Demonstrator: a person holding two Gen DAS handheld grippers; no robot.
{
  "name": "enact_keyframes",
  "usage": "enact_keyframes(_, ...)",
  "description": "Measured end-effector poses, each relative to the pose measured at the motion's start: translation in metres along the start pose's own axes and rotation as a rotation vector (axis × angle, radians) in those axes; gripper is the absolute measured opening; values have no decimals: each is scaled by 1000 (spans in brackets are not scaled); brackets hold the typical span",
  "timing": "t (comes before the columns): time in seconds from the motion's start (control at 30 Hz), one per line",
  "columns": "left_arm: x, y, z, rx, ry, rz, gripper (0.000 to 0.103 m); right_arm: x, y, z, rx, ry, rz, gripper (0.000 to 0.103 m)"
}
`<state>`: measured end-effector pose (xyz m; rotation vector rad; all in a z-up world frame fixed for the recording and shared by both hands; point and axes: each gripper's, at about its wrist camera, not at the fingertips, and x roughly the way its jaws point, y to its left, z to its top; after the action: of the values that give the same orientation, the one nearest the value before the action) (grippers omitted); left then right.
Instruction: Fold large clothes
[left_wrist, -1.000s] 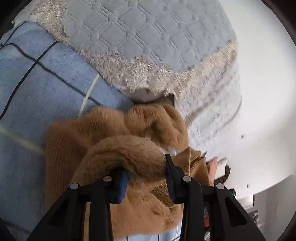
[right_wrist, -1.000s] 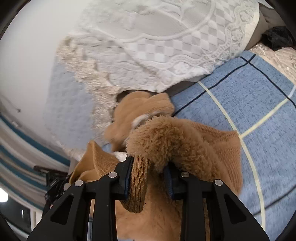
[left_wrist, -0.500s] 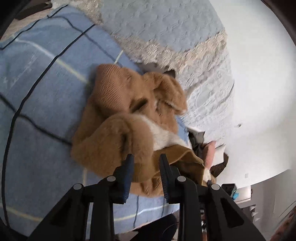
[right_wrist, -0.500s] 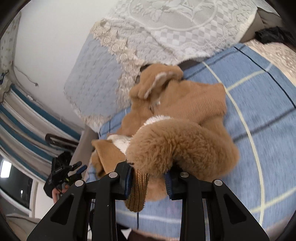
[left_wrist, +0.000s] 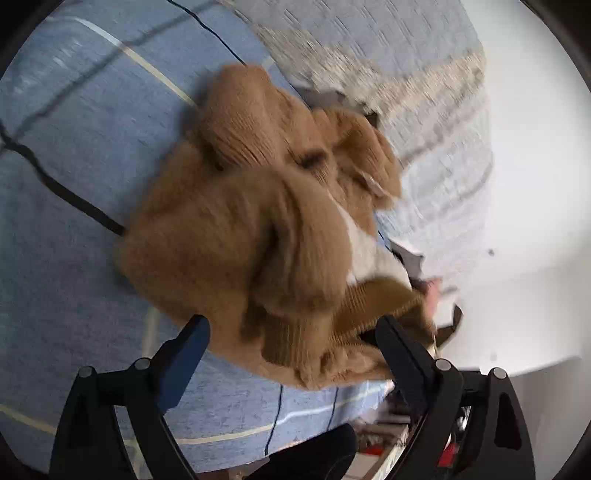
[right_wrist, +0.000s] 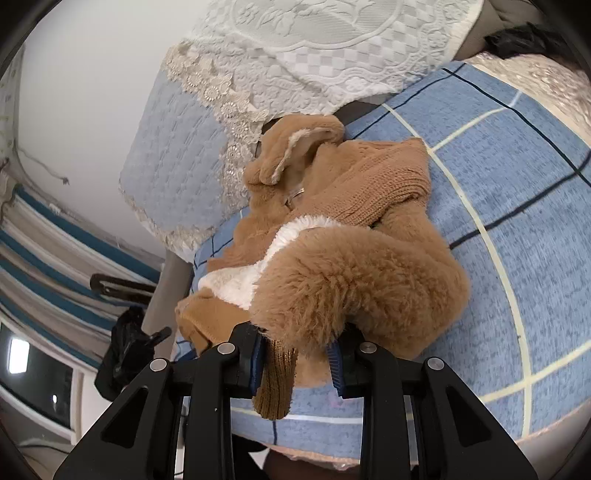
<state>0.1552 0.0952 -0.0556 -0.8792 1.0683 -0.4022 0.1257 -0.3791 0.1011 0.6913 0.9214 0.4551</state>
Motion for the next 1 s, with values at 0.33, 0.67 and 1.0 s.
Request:
enact_keyframes(0.33, 54, -24, 15, 60, 42, 97, 47, 1, -8, 0, 3, 7, 1, 30)
enact_keyframes(0.67, -22, -39, -28, 98, 66, 8, 10, -26, 4, -32, -59, -7, -17, 27)
enact_keyframes(1.0, -69, 6, -140, 42, 212, 54, 10, -62, -16, -119, -3, 105, -73, 13)
